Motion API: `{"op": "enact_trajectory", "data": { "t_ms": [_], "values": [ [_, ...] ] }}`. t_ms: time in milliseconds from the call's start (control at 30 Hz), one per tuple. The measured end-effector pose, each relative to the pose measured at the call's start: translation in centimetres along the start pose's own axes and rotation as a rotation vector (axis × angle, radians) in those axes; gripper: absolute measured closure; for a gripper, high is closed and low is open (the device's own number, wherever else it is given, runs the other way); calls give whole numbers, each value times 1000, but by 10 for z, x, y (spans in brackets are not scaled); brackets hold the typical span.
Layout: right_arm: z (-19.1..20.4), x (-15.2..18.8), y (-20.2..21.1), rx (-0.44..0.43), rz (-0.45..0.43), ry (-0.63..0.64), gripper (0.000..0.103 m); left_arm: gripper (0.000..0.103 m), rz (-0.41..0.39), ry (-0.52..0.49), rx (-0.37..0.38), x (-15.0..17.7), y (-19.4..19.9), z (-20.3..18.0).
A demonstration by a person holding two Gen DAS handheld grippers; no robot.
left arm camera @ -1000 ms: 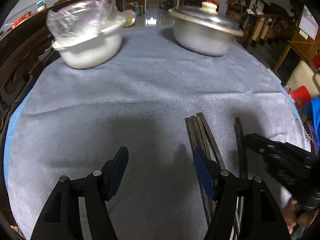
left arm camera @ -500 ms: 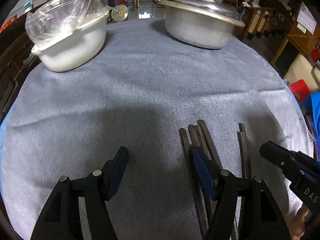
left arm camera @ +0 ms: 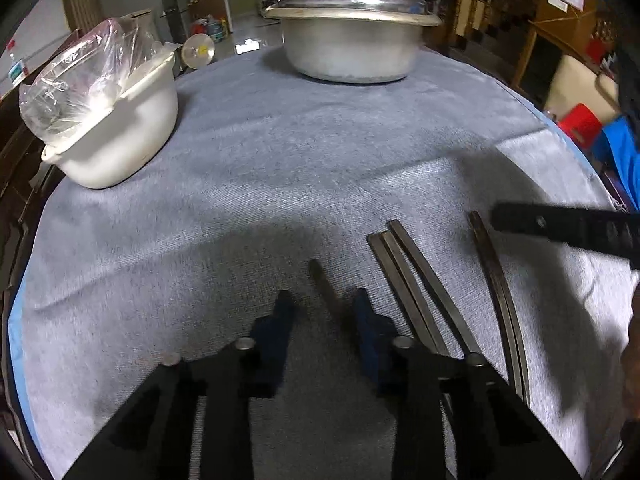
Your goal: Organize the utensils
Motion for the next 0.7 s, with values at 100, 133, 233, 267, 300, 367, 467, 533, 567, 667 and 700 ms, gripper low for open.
{"op": "enact_trajectory", "data": {
  "t_ms": [100,133,233,267,300,367,467,533,567,667,700],
  "values": [
    [5,-9,-13,47,72,-12,89,79,16,-3,47,-2,0,9],
    [5,-10,-17,63,92,-22,89,79,26,1,56,-2,1,12],
    [11,-16,-23,105,124,-31,88,79,62,35,94,-8,-1,21],
    [12,-17,-24,117,130,-36,88,79,70,49,104,-10,-2,24],
    [15,-19,-27,133,141,-34,89,79,82,74,117,-12,-3,27],
    [22,-20,-30,175,143,0,94,78,98,115,139,-16,-5,30],
    [31,-20,-32,208,128,38,96,78,95,144,142,-18,-7,31],
    [32,-18,-32,199,114,52,96,91,91,161,141,-20,-9,31],
    [30,-17,-31,182,105,41,96,92,87,168,145,-21,-10,32],
    [19,-12,-20,111,67,-4,97,95,77,194,151,-20,-9,34],
    [16,-10,-13,87,49,-12,97,96,74,202,152,-18,-8,34]
  ]
}}
Point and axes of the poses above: each gripper's, at about its wrist camera, not at the fingertips, and y roughly against the way its jaws point, z to its left, x to its underside, the point moved 2 cm from there along -y, roughly the way its jaws point, and after that the axes turned 1 degree about x, right-handed, at the moved point
